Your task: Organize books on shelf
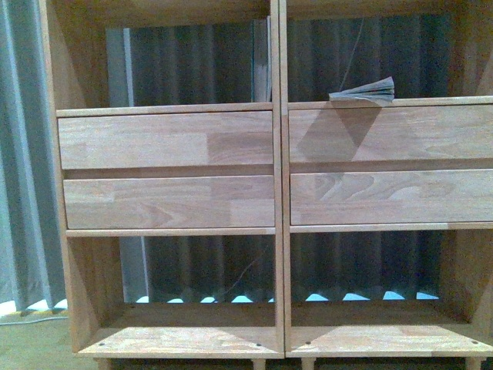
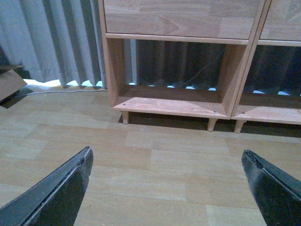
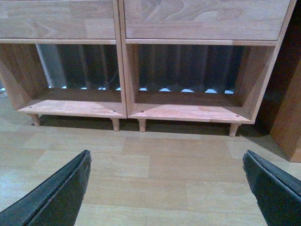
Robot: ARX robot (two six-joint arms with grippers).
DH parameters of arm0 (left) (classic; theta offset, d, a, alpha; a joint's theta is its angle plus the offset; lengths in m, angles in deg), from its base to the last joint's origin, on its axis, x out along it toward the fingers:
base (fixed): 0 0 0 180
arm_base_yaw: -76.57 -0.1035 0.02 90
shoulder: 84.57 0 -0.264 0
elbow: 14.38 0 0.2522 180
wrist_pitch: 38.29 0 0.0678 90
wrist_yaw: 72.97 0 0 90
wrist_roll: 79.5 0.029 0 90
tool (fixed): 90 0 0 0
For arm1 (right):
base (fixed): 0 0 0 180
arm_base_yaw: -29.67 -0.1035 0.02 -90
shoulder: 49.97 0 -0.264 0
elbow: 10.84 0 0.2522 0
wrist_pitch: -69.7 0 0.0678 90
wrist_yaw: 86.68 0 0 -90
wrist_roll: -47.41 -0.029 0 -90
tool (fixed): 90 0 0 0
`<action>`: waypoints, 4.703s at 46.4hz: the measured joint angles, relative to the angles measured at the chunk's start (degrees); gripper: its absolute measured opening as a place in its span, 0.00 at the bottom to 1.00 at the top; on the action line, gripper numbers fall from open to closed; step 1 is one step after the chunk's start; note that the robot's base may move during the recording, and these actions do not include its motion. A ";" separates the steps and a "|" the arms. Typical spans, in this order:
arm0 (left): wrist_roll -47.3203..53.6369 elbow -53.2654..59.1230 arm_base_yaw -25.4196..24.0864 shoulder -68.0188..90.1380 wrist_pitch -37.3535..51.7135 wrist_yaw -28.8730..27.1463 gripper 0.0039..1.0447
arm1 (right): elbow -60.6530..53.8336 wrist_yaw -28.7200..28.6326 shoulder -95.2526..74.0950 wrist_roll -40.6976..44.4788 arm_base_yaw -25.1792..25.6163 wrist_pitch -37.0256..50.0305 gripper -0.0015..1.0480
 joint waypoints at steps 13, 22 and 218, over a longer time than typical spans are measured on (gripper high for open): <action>0.02 0.00 0.00 0.00 0.00 0.00 0.93 | 0.00 -0.02 0.00 0.00 0.00 0.00 0.93; 0.00 0.00 0.00 0.00 0.00 -0.02 0.93 | 0.00 -0.02 0.00 0.02 0.00 0.00 0.93; 5.57 -3.93 -13.38 14.91 0.39 36.50 0.93 | 39.45 -19.19 -69.48 -76.91 7.82 43.36 0.07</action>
